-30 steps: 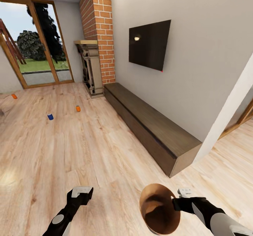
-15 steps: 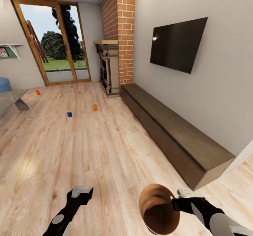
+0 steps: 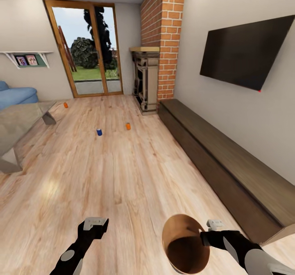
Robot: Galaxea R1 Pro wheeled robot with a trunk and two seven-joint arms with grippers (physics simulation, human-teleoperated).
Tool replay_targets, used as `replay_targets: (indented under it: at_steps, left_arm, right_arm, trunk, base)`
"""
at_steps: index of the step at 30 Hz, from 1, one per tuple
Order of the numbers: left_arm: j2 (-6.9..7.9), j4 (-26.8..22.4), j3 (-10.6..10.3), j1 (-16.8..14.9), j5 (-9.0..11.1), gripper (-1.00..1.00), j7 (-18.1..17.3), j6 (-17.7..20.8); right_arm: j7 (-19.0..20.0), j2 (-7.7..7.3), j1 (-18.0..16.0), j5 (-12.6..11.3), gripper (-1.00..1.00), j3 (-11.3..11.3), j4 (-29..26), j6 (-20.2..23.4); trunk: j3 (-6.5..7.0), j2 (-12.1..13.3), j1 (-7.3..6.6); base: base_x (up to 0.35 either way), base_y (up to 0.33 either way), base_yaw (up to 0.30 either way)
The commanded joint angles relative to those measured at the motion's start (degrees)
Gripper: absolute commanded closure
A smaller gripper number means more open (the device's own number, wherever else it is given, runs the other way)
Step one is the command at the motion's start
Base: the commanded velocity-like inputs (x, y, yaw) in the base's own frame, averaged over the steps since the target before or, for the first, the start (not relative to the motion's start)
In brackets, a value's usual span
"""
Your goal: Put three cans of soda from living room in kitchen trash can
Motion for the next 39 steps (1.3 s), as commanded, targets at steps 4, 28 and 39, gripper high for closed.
replay_targets:
  at_steps: [4,28,39]
  left_arm:
    - [0.00,0.07,0.00,0.00,-0.05,-1.00,0.07,0.00]
    - [0.00,0.27,-0.09,0.00,-0.29,-1.00,0.09,-0.03]
    - [0.00,0.13,-0.09,0.00,-0.37,-1.00,0.17,-0.09]
  right_arm:
    - [0.53,0.00,-0.02,-0.52,1.00,-0.40,-0.01,0.11]
    - [0.53,0.00,-0.02,-0.52,1.00,-0.40,-0.13,0.11]
    - [0.53,0.00,-0.02,-0.52,1.00,-0.40,-0.11,0.11]
  trunk:
    - [0.00,0.00,0.00]
    - [0.00,0.00,0.00]
    - [0.00,0.00,0.00]
  base:
    - [0.265,0.161,0.034]
    - [0.313,0.029,-0.047]
    - [0.323,0.000,0.039]
